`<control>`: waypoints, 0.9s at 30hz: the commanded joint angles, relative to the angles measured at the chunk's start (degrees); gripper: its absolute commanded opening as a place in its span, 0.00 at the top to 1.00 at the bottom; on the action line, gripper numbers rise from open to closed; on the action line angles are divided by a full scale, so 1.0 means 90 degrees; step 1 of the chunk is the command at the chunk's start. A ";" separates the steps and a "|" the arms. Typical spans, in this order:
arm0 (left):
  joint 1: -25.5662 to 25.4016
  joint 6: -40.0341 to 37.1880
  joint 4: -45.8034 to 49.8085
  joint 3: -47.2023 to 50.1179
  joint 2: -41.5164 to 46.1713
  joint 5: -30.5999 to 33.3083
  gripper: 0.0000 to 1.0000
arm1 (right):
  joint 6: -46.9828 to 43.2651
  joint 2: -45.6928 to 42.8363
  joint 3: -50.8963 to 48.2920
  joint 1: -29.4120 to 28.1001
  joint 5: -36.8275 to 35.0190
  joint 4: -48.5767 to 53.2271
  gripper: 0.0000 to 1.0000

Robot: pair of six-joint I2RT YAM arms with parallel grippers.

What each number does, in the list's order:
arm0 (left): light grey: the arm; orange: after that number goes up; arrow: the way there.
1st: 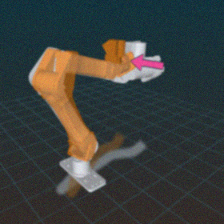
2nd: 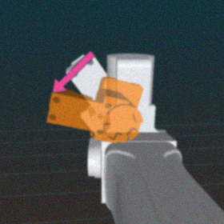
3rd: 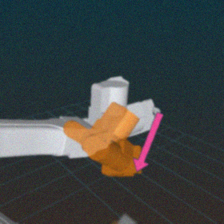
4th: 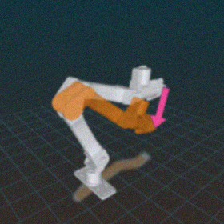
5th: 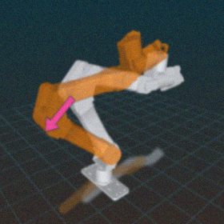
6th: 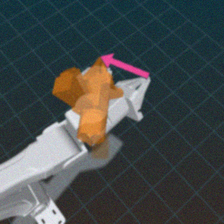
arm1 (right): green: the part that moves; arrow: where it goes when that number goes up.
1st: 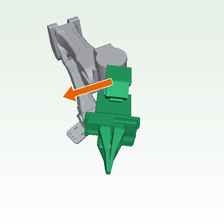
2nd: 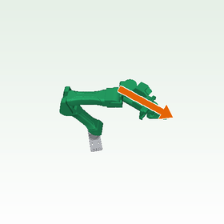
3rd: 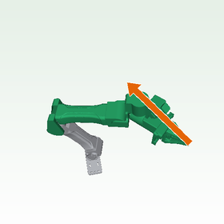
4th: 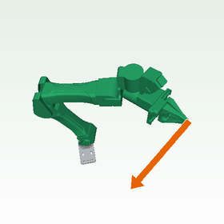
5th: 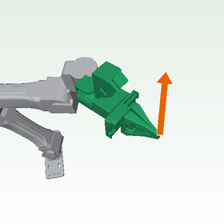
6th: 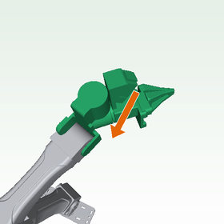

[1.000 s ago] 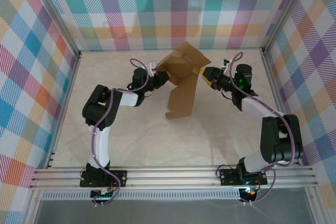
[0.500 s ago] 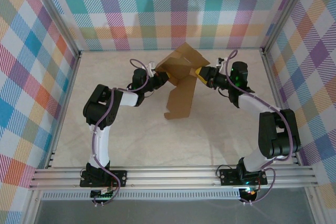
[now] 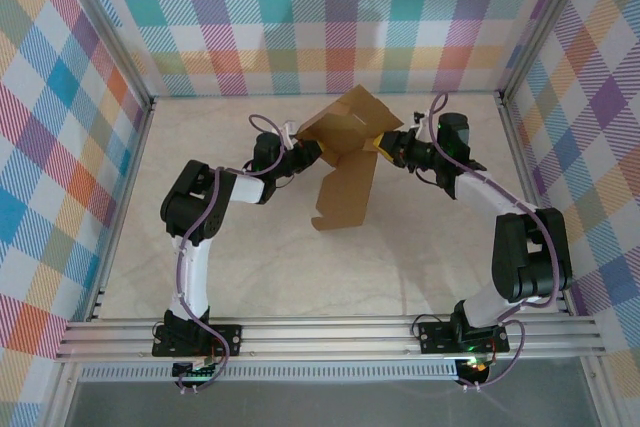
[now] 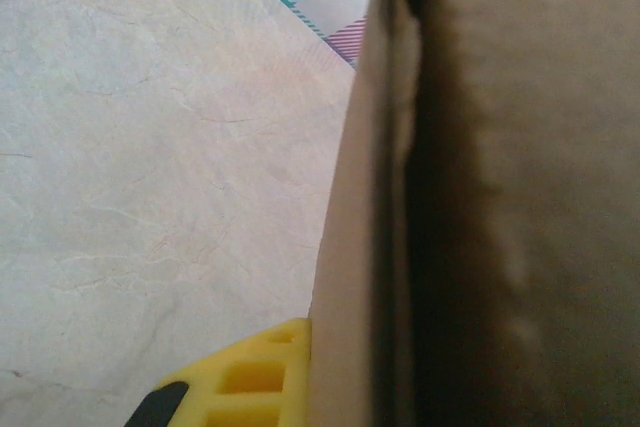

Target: Fold the paper box

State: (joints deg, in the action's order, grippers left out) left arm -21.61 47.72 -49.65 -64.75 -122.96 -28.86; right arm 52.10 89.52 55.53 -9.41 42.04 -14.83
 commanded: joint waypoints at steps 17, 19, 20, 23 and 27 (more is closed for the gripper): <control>0.0007 -0.0452 -0.0047 -0.0069 0.0086 0.0258 1.00 | -0.0525 -0.0354 0.0258 -0.0093 -0.0175 0.0783 0.61; 0.0013 -0.0402 -0.0068 -0.0069 0.0091 0.0258 1.00 | -0.0546 -0.0435 0.0223 -0.0098 -0.0260 0.0737 0.48; 0.0018 -0.0365 -0.0094 -0.0061 0.0092 0.0258 1.00 | -0.0579 -0.0503 0.0185 -0.0097 -0.0336 0.0698 0.43; 0.0073 0.0002 -0.0413 -0.0039 0.0052 0.0227 1.00 | -0.0613 -0.0844 -0.0126 -0.0081 -0.0946 0.0494 0.36; 0.0135 0.0352 -0.0753 -0.0014 0.0036 0.0179 1.00 | -0.0184 -0.1287 -0.0758 0.0172 -0.1614 -0.0079 0.33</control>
State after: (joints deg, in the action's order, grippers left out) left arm -21.10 47.99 -51.40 -64.75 -122.96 -26.96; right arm 48.21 80.77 52.01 -9.30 33.04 -10.61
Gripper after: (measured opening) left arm 0.064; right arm 0.660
